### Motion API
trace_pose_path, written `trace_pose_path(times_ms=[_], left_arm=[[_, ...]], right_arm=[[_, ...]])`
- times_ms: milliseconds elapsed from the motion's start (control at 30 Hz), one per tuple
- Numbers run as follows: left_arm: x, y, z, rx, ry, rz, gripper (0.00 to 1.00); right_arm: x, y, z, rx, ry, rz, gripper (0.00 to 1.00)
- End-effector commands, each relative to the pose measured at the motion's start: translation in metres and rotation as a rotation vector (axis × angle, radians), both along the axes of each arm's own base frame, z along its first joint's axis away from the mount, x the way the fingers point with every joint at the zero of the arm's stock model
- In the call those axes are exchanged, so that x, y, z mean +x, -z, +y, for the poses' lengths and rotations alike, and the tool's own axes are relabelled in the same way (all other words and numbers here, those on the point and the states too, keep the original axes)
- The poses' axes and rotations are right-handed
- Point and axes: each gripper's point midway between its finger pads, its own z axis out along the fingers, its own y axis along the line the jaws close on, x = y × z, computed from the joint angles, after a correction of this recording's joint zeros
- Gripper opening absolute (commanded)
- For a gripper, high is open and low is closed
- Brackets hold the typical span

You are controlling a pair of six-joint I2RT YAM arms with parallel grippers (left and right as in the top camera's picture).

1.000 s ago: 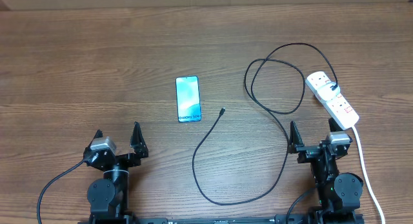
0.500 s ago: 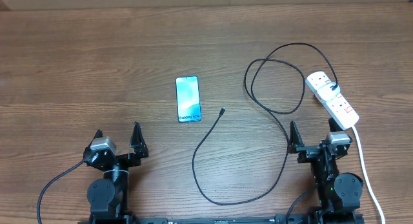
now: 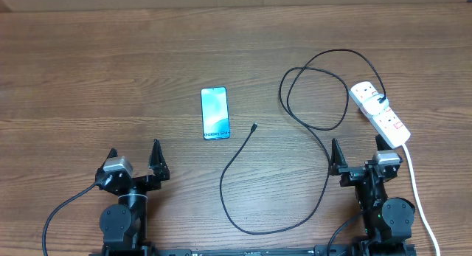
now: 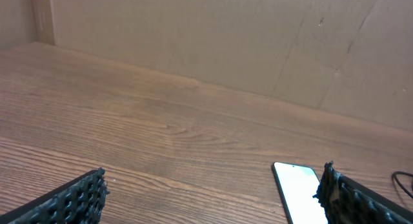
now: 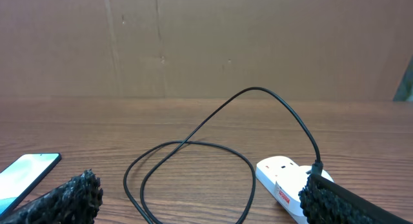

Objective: Plug charger to phone and switch on socket

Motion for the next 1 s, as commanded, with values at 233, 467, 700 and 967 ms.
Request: trace_pose_path(times_ms=[233, 467, 700, 967], left_arm=[[-0.001, -0.001, 0.003, -0.019, -0.015, -0.010, 0.99], [0.000, -0.011, 0.000, -0.054, -0.001, -0.053, 1.00], [-0.001, -0.021, -0.039, -0.364, 0.213, -0.082, 1.00], [-0.025, -0.126, -0.037, -0.560, 0.326, -0.506, 1.00]], right_arm=[[0.000, 0.001, 0.000, -0.001, 0.000, -0.005, 1.00], [0.000, 0.001, 0.000, -0.001, 0.000, -0.005, 1.00], [0.000, 0.001, 0.000, -0.001, 0.000, -0.005, 1.00], [0.000, 0.001, 0.000, -0.001, 0.000, -0.005, 1.00]])
